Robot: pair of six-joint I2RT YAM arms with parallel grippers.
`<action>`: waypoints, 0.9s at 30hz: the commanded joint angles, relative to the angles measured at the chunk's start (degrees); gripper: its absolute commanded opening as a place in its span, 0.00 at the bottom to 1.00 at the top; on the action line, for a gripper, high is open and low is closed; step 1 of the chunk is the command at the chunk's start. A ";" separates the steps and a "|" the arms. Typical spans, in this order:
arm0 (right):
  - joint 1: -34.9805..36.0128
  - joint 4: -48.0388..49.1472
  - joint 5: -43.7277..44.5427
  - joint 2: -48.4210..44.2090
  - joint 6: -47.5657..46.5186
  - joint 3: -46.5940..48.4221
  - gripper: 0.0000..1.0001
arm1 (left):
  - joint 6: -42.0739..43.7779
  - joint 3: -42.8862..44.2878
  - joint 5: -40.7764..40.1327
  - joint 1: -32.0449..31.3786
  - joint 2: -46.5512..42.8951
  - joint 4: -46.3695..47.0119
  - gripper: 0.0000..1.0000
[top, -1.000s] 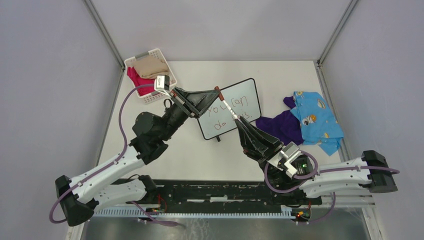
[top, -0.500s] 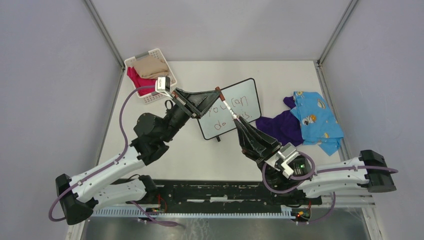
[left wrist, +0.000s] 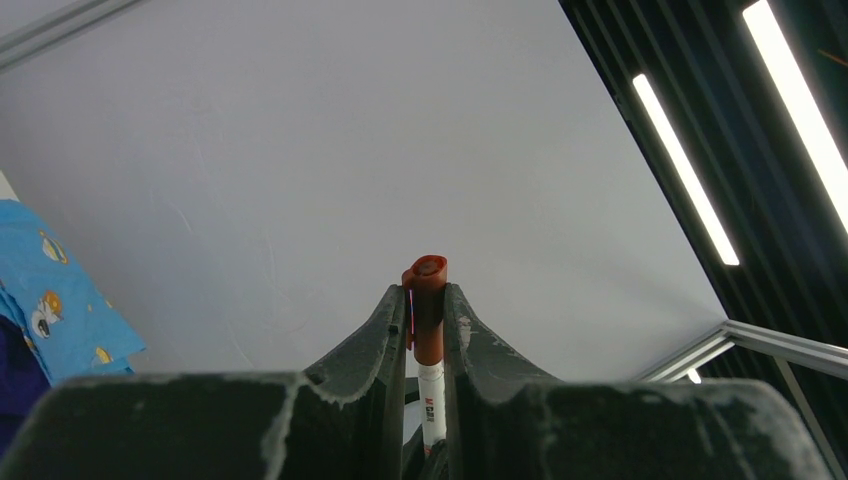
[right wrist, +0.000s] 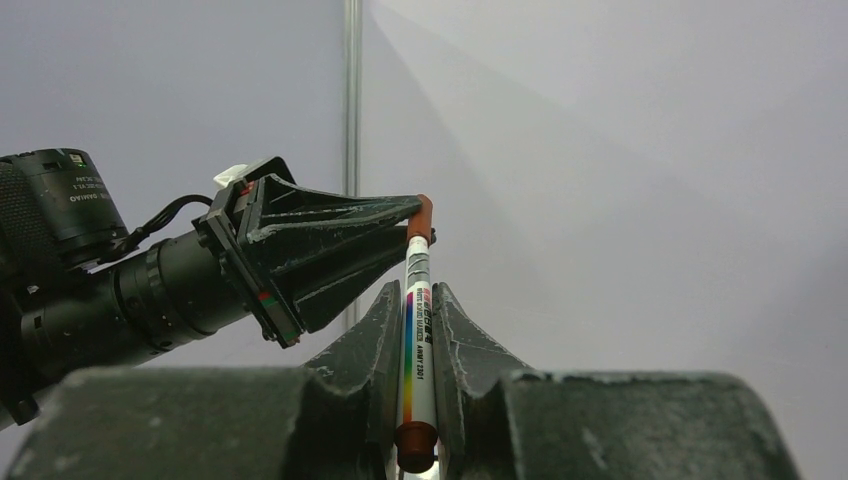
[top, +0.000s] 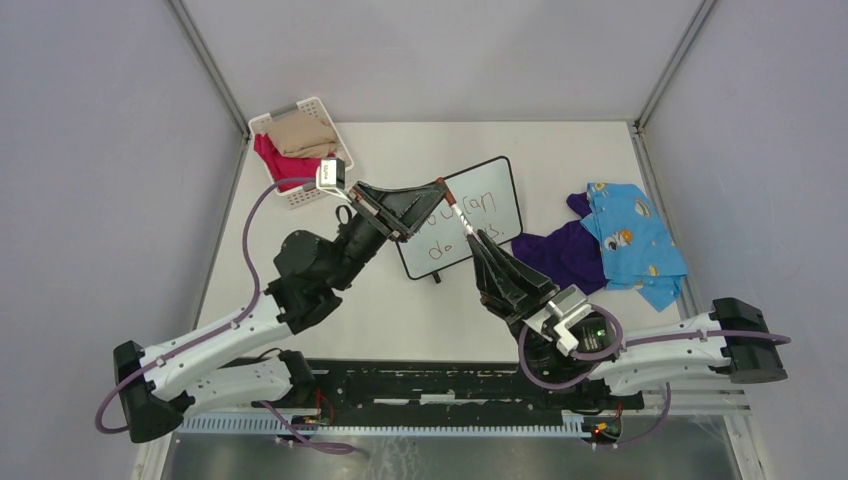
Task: Write a sentence on the whiteboard
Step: Close the whiteboard marker at the center of the board.
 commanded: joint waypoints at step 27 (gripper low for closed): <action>0.02 4.64 4.07 1.64 -1.82 2.56 0.00 | 5.82 0.96 0.53 -5.38 1.66 0.42 0.02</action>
